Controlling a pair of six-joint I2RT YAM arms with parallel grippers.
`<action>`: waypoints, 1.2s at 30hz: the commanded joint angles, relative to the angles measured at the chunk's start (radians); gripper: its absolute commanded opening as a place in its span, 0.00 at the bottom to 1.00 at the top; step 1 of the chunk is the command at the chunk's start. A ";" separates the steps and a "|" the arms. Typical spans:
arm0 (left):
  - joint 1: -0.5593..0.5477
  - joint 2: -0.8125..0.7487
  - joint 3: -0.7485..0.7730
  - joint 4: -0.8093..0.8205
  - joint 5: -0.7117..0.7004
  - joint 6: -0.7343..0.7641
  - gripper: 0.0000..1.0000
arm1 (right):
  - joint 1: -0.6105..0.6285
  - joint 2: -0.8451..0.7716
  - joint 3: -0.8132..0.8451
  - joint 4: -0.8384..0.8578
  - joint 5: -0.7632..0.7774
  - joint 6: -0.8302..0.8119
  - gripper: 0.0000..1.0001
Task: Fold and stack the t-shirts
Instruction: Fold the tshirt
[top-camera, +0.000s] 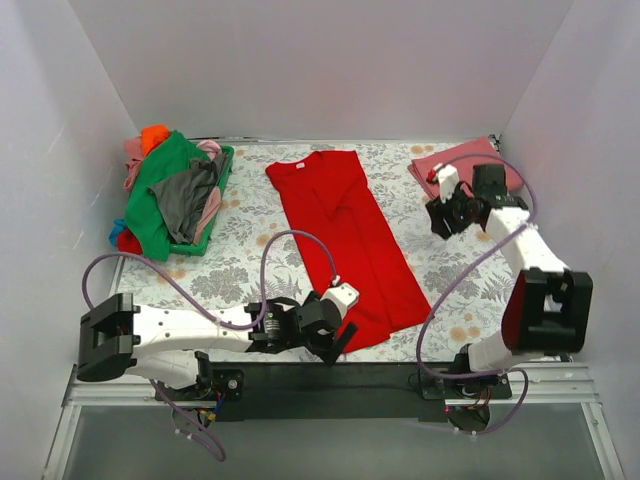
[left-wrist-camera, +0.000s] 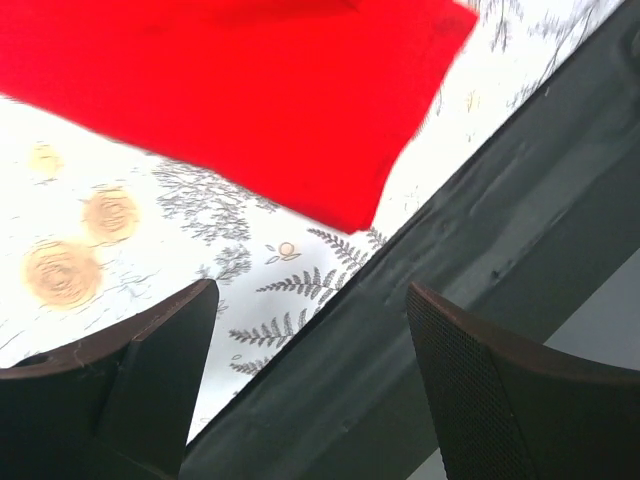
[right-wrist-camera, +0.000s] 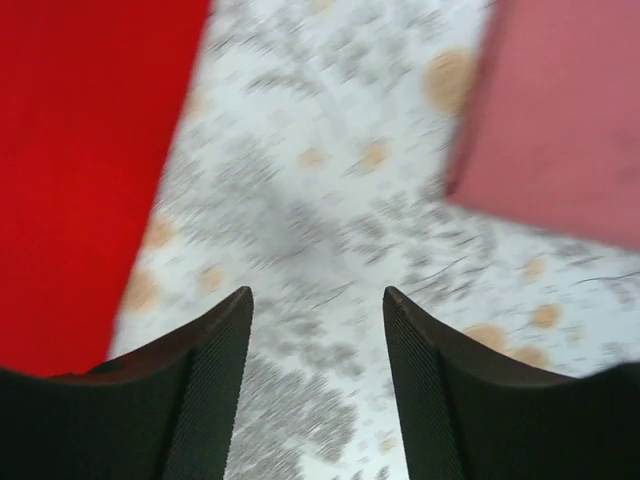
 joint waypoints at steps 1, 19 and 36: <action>-0.005 -0.117 0.007 -0.044 -0.151 -0.075 0.75 | -0.006 0.166 0.203 0.039 0.201 0.106 0.60; -0.003 -0.460 -0.002 -0.210 -0.368 -0.290 0.75 | -0.062 0.488 0.374 0.051 0.478 0.108 0.13; -0.003 -0.487 0.015 -0.278 -0.409 -0.330 0.75 | 0.012 0.675 0.550 0.002 0.385 0.137 0.10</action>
